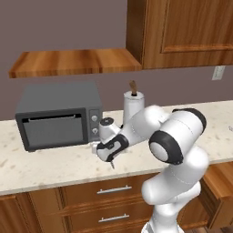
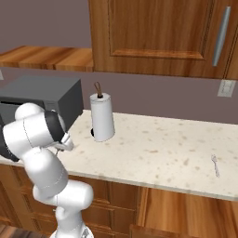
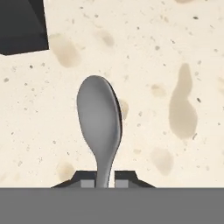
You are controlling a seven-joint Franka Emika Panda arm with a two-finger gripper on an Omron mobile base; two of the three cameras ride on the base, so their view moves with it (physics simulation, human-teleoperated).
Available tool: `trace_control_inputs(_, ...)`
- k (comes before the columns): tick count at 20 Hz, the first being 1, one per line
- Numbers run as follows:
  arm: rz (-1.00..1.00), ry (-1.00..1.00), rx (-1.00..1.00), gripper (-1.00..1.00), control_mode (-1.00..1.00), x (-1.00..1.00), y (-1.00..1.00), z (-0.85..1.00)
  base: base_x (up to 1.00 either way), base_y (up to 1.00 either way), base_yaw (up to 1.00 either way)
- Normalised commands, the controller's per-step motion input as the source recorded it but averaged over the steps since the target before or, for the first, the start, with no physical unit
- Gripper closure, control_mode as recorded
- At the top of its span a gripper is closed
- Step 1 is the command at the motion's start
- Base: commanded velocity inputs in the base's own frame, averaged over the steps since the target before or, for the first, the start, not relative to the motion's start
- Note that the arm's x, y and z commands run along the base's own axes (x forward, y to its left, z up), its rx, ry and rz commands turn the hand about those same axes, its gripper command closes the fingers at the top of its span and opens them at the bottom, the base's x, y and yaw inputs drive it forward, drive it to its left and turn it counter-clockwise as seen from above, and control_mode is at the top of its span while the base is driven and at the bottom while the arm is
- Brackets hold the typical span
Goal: Organize the utensils by type. Pick up the wooden spoons from the counter and place them in the open cabinet. Then pick up the metallic utensils from the counter and place them in the open drawer.
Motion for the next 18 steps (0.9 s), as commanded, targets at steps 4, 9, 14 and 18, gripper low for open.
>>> trace_control_inputs(4,-0.17,0.01,0.02,1.00,-1.00,-0.24,-0.52,0.05,0.00,0.00,0.00)
trace_control_inputs(9,-0.11,0.00,0.06,1.00,-1.00,-0.23,-0.45,0.41,0.00,0.00,0.00)
trace_control_inputs(14,-0.02,0.01,0.08,1.00,-1.00,-0.30,-0.43,0.56,0.00,0.00,0.00)
trace_control_inputs(18,0.00,0.01,0.08,1.00,-1.00,-0.37,-0.52,0.48,0.00,0.00,0.00)
